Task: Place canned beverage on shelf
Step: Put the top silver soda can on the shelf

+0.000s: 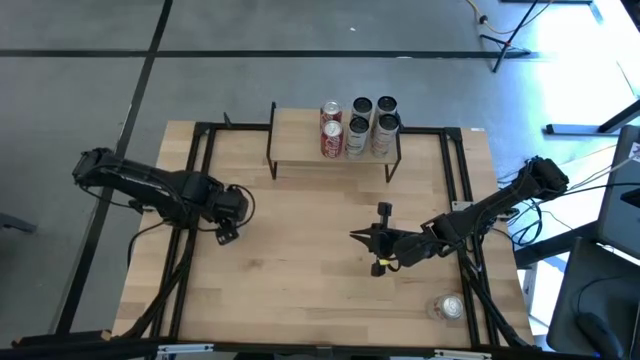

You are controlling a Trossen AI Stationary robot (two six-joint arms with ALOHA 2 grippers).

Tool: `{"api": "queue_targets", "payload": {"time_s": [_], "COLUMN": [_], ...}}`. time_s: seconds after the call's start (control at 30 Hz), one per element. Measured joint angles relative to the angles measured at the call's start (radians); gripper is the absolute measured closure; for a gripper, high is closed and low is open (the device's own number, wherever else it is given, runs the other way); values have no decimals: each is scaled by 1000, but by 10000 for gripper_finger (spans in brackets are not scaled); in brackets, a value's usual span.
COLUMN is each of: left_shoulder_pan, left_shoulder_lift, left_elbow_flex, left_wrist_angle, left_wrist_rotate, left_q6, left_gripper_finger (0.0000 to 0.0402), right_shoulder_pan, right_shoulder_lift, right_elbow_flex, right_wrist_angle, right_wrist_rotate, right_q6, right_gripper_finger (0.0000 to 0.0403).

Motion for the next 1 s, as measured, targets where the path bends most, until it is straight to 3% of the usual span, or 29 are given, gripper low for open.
{"api": "queue_targets", "payload": {"time_s": [0.3, 0.77, 1.0], "left_shoulder_pan": [1, 0, 0], "left_shoulder_lift": [171, 570, 667], "left_elbow_flex": [101, 441, 528], "left_wrist_angle": [91, 115, 121], "left_wrist_rotate": [-10, 19, 17], "left_q6": [117, 401, 483], "left_gripper_finger": [146, 146, 137], "right_shoulder_pan": [0, 0, 0], "right_shoulder_lift": [0, 0, 0], "right_elbow_flex": [0, 0, 0], "right_wrist_angle": [3, 6, 6], "right_wrist_rotate": [0, 0, -1], "right_q6": [-10, -10, -10], "right_gripper_finger": [388, 388, 388]}}
